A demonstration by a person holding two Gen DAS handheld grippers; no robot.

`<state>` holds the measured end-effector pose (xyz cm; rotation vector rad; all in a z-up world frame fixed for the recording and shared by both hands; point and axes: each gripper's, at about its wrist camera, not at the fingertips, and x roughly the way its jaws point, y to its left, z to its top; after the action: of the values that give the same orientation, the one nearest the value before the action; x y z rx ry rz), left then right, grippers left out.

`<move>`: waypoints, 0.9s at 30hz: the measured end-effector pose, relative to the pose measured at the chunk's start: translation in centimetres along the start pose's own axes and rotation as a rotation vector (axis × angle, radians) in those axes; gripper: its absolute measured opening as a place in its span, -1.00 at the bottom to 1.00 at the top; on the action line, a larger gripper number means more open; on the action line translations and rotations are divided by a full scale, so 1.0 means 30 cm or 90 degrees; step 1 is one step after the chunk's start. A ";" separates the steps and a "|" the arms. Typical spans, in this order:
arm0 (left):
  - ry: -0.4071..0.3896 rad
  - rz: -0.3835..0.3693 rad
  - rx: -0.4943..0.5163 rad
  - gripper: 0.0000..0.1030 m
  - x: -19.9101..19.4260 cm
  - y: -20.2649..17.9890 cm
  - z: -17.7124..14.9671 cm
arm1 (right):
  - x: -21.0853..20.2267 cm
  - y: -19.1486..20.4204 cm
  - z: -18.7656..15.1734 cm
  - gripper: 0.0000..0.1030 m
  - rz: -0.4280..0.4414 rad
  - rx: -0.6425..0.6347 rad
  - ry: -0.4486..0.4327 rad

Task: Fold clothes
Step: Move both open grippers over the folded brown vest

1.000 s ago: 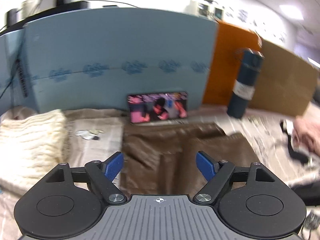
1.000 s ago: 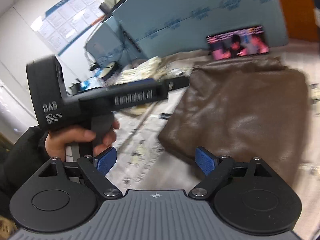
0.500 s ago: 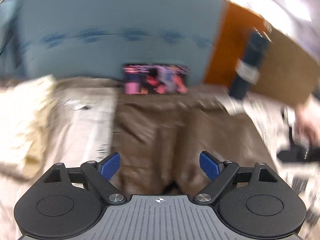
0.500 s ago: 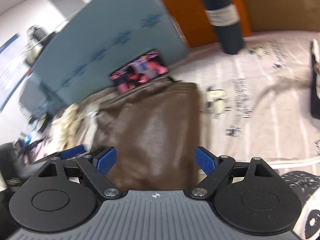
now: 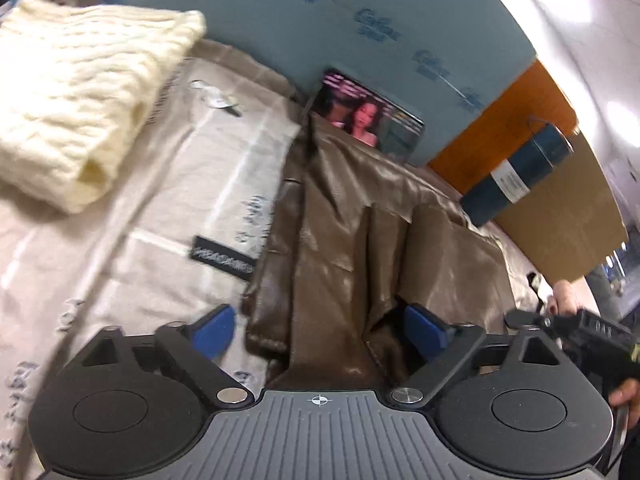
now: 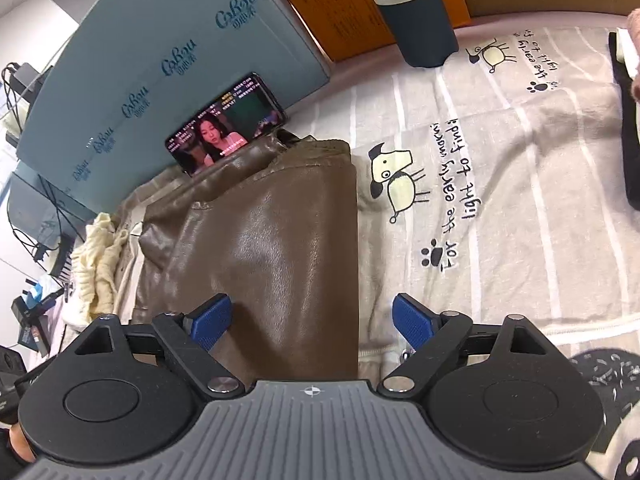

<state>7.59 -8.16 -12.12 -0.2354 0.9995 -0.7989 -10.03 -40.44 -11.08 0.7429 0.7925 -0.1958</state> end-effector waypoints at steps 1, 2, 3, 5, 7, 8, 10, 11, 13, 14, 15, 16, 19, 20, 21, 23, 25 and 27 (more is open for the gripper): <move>-0.001 0.001 0.005 0.91 0.008 -0.007 0.002 | 0.008 -0.002 0.004 0.76 0.000 -0.002 0.001; -0.001 0.001 0.008 0.92 0.016 -0.013 0.004 | 0.016 -0.006 0.008 0.77 -0.002 -0.001 0.002; -0.002 -0.003 0.004 0.93 0.022 -0.014 0.008 | 0.026 -0.014 0.013 0.78 0.000 0.006 0.004; -0.002 -0.011 -0.003 0.95 0.033 -0.014 0.016 | 0.041 -0.033 0.022 0.83 0.013 0.024 0.005; -0.002 -0.019 -0.010 0.95 0.044 -0.015 0.024 | 0.053 -0.044 0.033 0.88 0.027 0.033 0.002; 0.000 -0.023 -0.008 0.97 0.048 -0.015 0.025 | 0.059 -0.043 0.040 0.91 0.032 0.032 0.004; 0.004 -0.020 0.004 0.98 0.056 -0.022 0.027 | 0.072 -0.044 0.057 0.94 0.045 0.033 0.008; 0.007 -0.010 -0.002 0.98 0.051 -0.022 0.028 | 0.079 -0.043 0.065 0.94 0.049 0.034 0.011; 0.019 0.017 -0.017 0.98 0.031 -0.027 0.029 | 0.087 -0.031 0.078 0.94 0.053 0.029 0.023; 0.024 0.019 -0.018 0.98 0.010 -0.030 0.025 | 0.088 -0.026 0.080 0.93 0.061 0.021 0.031; 0.029 0.022 -0.019 0.98 -0.011 -0.033 0.019 | 0.088 -0.026 0.080 0.93 0.068 0.013 0.037; 0.033 0.035 -0.022 0.99 -0.035 -0.031 0.008 | 0.088 -0.032 0.079 0.92 0.069 0.012 0.039; 0.055 0.052 -0.064 0.99 -0.091 -0.006 -0.024 | 0.091 -0.056 0.083 0.91 0.078 0.031 0.036; 0.065 0.046 -0.087 0.98 -0.104 0.008 -0.036 | 0.094 -0.058 0.087 0.91 0.081 0.037 0.035; 0.077 0.027 -0.112 0.99 -0.107 0.020 -0.049 | 0.102 -0.054 0.090 0.91 0.083 0.035 0.036; 0.087 -0.019 -0.153 1.00 -0.093 0.037 -0.068 | 0.120 -0.042 0.096 0.94 0.086 0.027 0.038; 0.067 -0.040 -0.168 1.00 -0.068 0.035 -0.061 | 0.134 -0.035 0.100 0.94 0.092 0.023 0.041; 0.039 -0.069 -0.208 1.00 -0.035 0.048 -0.044 | 0.142 -0.038 0.105 0.94 0.104 0.037 0.041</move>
<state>6.90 -6.20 -12.90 -0.5526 1.1825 -0.7411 -5.72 -42.94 -13.22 0.8679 0.7864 -0.0478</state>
